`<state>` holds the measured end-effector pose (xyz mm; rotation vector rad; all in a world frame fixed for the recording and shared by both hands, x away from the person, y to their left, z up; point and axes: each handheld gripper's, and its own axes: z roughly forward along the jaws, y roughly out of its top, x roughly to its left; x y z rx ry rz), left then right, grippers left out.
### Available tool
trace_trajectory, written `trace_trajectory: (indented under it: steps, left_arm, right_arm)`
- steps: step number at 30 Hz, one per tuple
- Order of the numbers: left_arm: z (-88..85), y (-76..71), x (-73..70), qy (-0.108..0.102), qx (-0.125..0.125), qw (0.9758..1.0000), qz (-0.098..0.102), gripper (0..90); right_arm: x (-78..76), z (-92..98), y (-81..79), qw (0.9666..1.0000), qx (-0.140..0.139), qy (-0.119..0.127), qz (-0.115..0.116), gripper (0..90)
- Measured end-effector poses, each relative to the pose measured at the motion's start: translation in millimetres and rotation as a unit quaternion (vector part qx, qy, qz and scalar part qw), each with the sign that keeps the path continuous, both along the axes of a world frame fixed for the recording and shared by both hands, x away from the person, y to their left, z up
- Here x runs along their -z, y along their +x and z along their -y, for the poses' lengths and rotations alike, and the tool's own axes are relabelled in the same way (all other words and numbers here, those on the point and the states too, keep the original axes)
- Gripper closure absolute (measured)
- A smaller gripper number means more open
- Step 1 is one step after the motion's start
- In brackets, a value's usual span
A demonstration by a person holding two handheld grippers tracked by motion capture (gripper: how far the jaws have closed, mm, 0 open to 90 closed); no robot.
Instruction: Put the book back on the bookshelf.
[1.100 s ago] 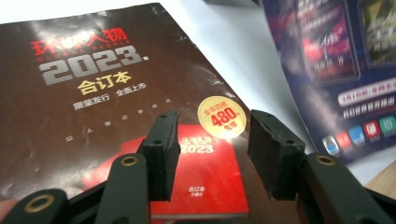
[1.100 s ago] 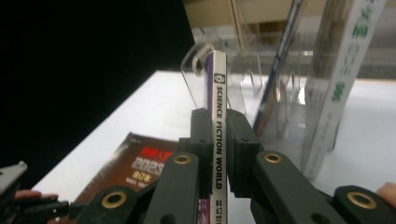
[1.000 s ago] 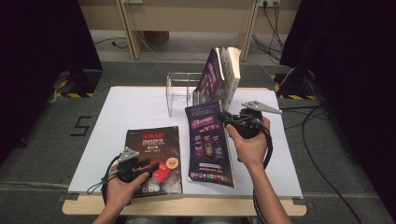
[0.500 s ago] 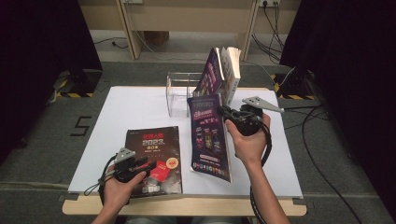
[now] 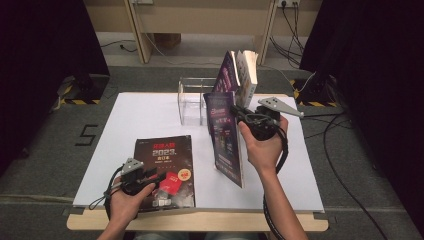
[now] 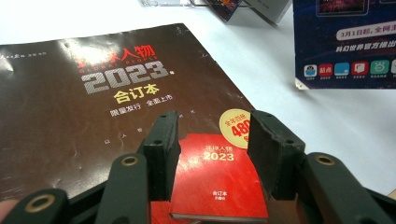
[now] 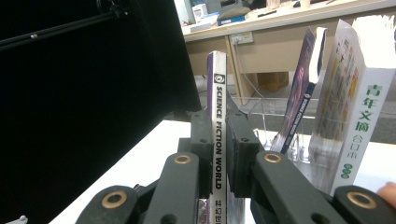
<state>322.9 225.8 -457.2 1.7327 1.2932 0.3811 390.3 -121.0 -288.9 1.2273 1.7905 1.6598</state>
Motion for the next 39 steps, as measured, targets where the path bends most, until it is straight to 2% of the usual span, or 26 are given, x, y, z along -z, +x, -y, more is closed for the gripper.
trace_trajectory:
  steps: [27, 39]
  left_arm:
    - [-1.8, 0.6, -1.2, -0.002, -0.005, 1.0000, 0.005, 53.1]
    - [-2.6, 0.6, -1.1, -0.004, -0.007, 1.0000, 0.006, 53.3]
  right_arm:
    - [-27.4, -15.0, 5.6, 0.9990, 0.002, 0.022, 0.040, 83.4]
    - [-31.9, -19.5, 12.1, 0.9984, 0.006, 0.035, 0.044, 83.4]
